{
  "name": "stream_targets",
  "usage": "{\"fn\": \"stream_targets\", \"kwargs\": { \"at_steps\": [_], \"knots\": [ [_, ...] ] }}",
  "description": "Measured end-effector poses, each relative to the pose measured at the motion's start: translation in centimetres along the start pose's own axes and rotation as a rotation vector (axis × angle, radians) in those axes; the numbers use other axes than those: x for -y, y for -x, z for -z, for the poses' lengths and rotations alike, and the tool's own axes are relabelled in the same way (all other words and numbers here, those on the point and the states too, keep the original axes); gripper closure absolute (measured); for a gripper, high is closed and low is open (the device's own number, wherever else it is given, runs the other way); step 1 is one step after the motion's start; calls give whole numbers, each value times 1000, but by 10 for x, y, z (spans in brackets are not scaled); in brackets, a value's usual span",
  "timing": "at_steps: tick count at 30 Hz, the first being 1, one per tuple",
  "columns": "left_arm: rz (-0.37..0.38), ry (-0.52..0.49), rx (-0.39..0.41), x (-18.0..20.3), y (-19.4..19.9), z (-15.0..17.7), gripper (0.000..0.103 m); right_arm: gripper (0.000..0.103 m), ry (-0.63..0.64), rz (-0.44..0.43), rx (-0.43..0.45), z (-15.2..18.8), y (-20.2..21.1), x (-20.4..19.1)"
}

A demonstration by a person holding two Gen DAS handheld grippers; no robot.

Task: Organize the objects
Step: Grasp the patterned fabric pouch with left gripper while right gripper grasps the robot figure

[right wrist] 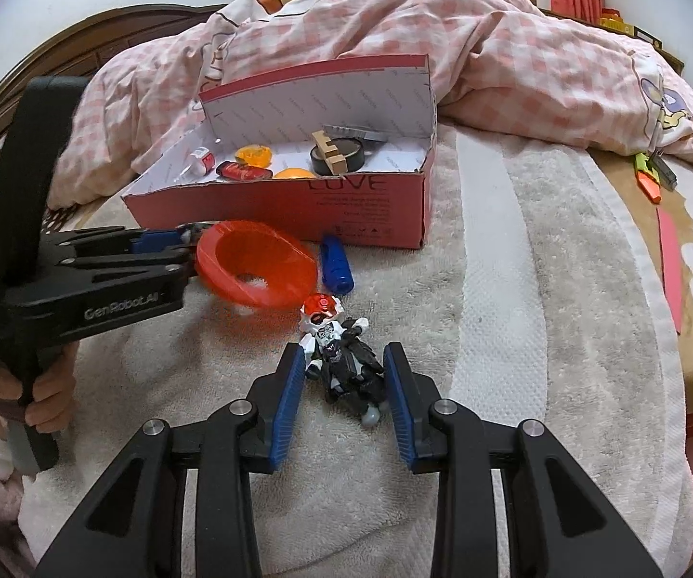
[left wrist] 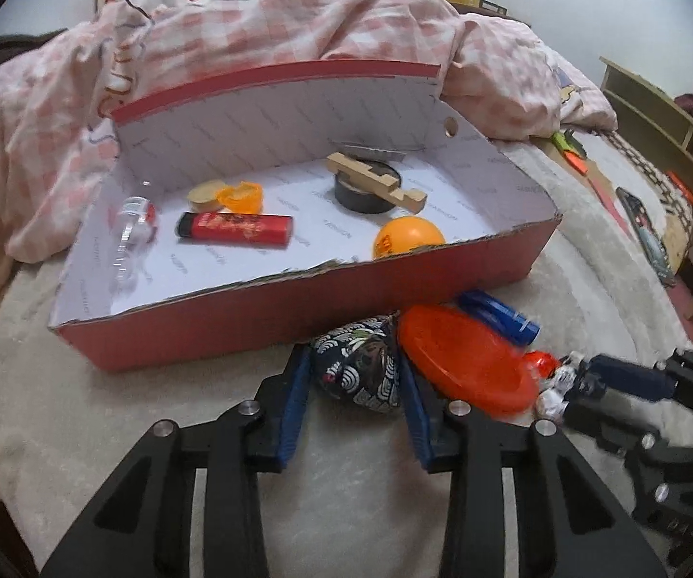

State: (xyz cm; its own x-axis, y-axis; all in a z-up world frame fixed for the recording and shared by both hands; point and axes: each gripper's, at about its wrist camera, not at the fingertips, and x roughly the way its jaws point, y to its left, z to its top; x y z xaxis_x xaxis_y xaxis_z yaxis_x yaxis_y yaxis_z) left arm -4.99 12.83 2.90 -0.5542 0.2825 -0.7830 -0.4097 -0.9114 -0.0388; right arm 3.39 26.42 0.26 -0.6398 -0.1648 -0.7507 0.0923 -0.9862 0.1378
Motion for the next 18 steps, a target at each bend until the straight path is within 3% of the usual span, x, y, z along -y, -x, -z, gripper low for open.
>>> {"fn": "stream_targets", "kwargs": {
  "at_steps": [13,18],
  "knots": [
    [-43,14,-29,-24,24,37,63,66,13,-5,-6,-1,-1,-4],
    [-45,31,-47,-25,15,38,61,52,16,-15,-27,0,-8,-5]
  ]
}}
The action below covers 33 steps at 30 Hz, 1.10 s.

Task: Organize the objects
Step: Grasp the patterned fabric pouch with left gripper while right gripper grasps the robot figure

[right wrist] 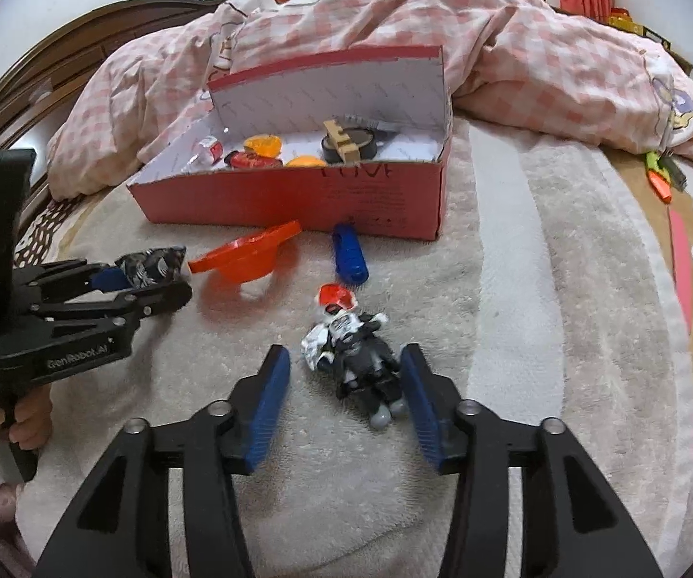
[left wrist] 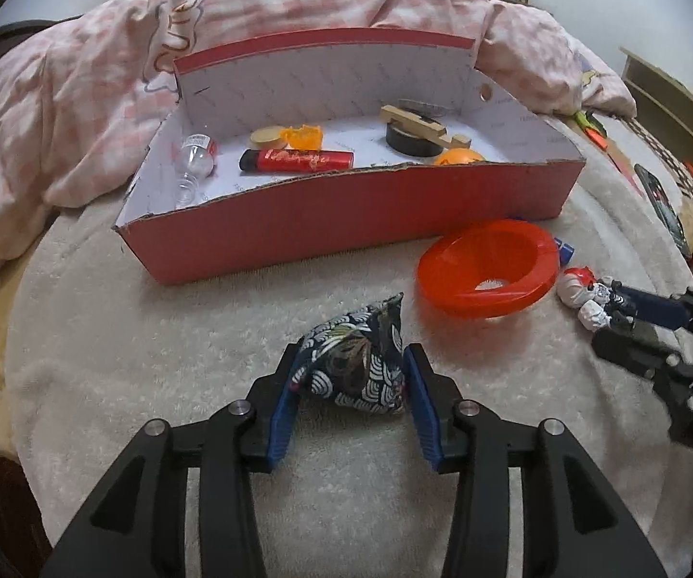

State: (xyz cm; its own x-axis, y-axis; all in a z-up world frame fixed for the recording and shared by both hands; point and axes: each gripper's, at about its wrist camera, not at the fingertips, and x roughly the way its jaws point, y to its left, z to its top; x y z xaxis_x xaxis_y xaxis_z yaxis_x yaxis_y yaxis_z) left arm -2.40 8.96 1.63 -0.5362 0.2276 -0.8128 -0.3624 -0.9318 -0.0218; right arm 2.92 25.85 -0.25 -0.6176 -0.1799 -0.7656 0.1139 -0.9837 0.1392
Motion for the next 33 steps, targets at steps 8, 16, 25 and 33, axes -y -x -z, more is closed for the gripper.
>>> {"fn": "stream_targets", "kwargs": {
  "at_steps": [8,16,25,33],
  "knots": [
    [20,13,8,-2,-2,-1,56,51,15,11,7,2,-6,-1],
    [26,19,9,1,-5,-4,49,48,-10,-17,32,4,-6,4],
    [40,50,26,-8,4,0,66,63,-18,42,36,4,-3,3],
    [42,23,60,-2,21,2,66,73,-16,26,46,6,8,-3]
  ]
}}
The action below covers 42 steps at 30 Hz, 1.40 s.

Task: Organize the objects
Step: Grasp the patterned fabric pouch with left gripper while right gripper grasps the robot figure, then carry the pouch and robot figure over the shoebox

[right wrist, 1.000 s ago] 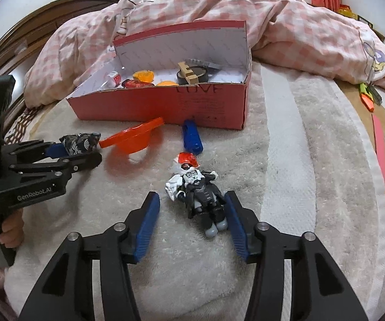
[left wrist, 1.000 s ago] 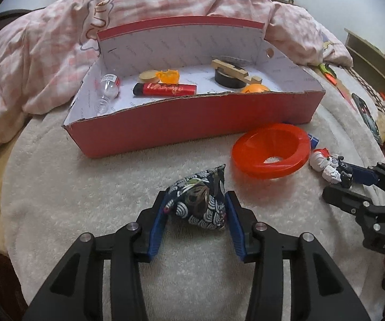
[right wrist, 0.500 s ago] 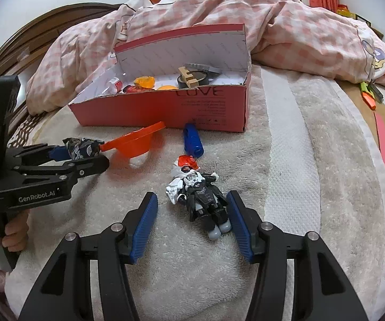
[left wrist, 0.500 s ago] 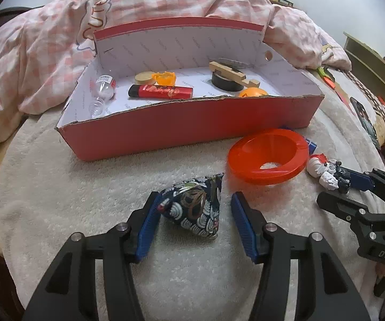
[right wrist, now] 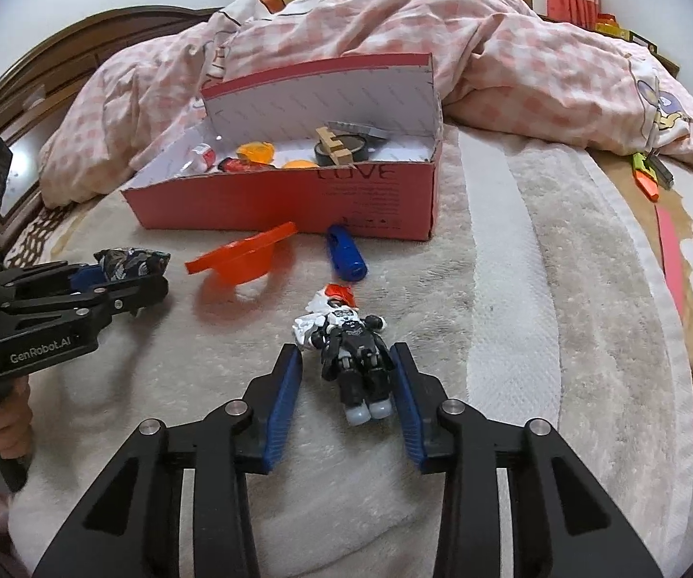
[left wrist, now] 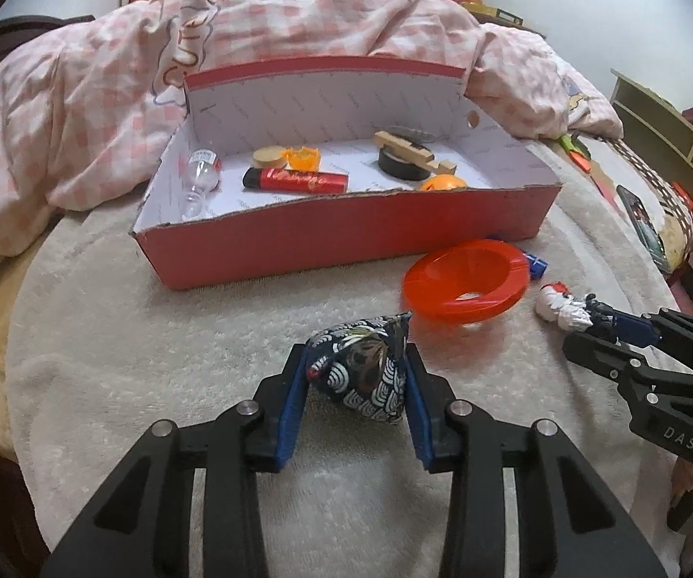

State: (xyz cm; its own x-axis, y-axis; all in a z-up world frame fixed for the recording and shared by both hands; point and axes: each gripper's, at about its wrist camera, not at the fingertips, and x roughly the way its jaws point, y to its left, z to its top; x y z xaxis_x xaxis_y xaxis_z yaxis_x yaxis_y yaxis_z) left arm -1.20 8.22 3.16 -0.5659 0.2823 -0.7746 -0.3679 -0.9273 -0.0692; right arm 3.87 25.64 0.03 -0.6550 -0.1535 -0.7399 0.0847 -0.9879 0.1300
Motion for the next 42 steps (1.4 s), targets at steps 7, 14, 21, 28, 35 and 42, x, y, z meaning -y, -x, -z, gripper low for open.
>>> {"fn": "stream_targets", "kwargs": {
  "at_steps": [7,14,21,28,35,42],
  "knots": [
    [8,2,21,1,12,1,66,76,15,-22,8,0,7,-8],
    [15,15,33,-2,19,0,66,76,12,-52,30,-3,17,-14],
    [34,25,49,-2,31,-5,66,76,17,-68,63,-8,28,-21],
    [19,26,65,-4,37,-13,66,76,21,-73,92,-14,36,-24],
    [10,31,76,-7,40,-22,66,76,23,-78,117,-25,44,-22],
    [1,33,106,-10,46,-38,66,76,50,-71,136,-40,48,-26]
  ]
}}
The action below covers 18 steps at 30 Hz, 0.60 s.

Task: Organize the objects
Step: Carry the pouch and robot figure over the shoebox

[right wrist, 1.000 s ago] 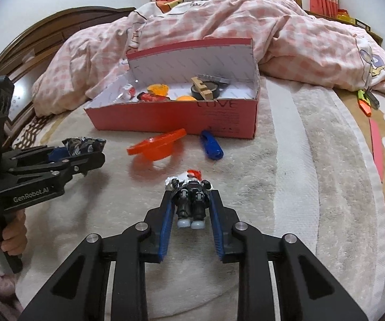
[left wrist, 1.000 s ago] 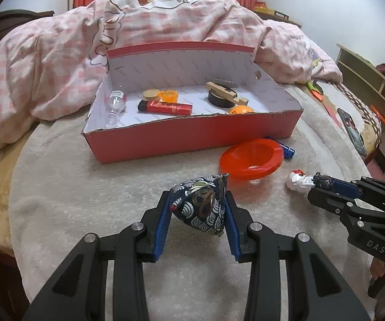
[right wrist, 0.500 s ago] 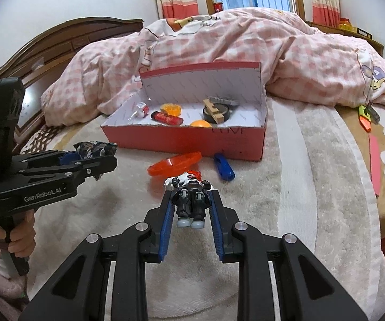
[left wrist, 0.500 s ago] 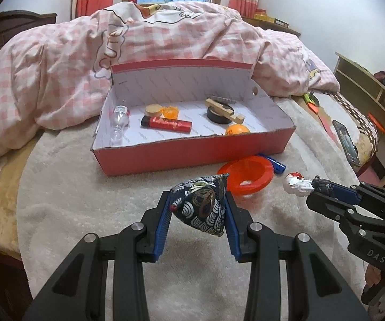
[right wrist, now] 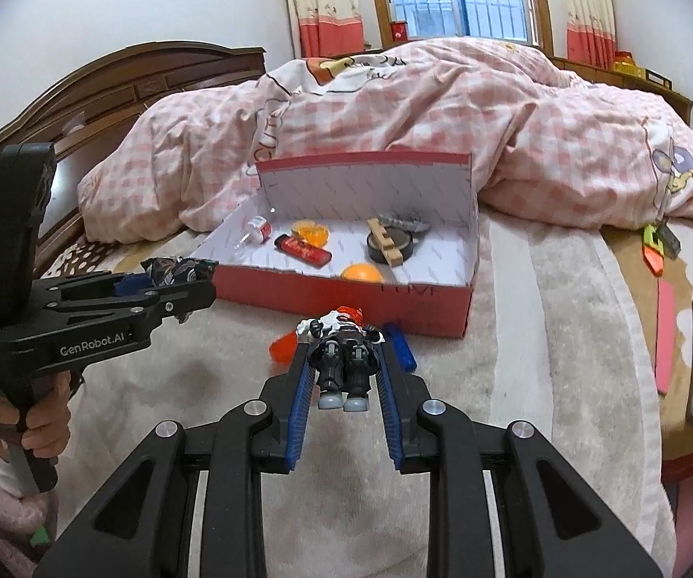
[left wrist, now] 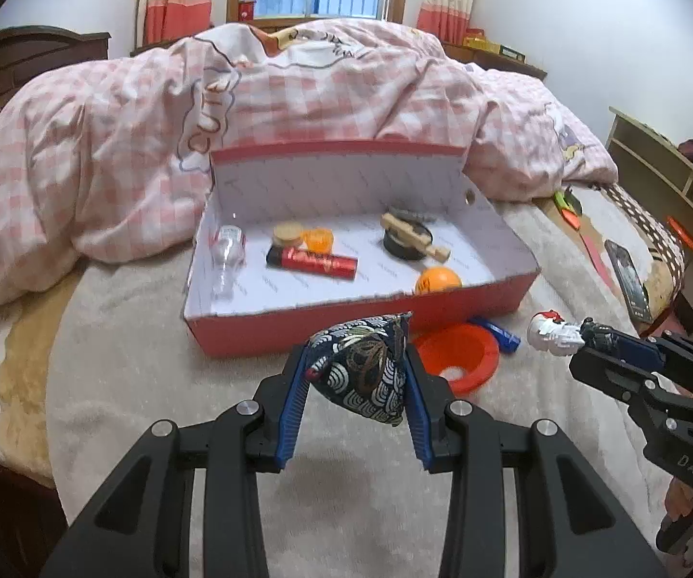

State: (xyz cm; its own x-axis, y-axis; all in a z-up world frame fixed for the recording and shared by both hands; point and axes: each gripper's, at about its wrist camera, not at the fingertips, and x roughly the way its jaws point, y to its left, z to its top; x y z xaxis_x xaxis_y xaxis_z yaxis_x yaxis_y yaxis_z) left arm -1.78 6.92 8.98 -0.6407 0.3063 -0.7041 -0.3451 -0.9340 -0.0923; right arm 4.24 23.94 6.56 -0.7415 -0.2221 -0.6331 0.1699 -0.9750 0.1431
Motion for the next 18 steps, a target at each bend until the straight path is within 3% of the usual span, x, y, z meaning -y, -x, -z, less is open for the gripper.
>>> {"fn": "stream_targets", "kwargs": {
  "at_steps": [18],
  "knots": [
    [-24,4,46,-4,-7,-40,66,76,37,10,36,-42,-15,-5]
  ]
}}
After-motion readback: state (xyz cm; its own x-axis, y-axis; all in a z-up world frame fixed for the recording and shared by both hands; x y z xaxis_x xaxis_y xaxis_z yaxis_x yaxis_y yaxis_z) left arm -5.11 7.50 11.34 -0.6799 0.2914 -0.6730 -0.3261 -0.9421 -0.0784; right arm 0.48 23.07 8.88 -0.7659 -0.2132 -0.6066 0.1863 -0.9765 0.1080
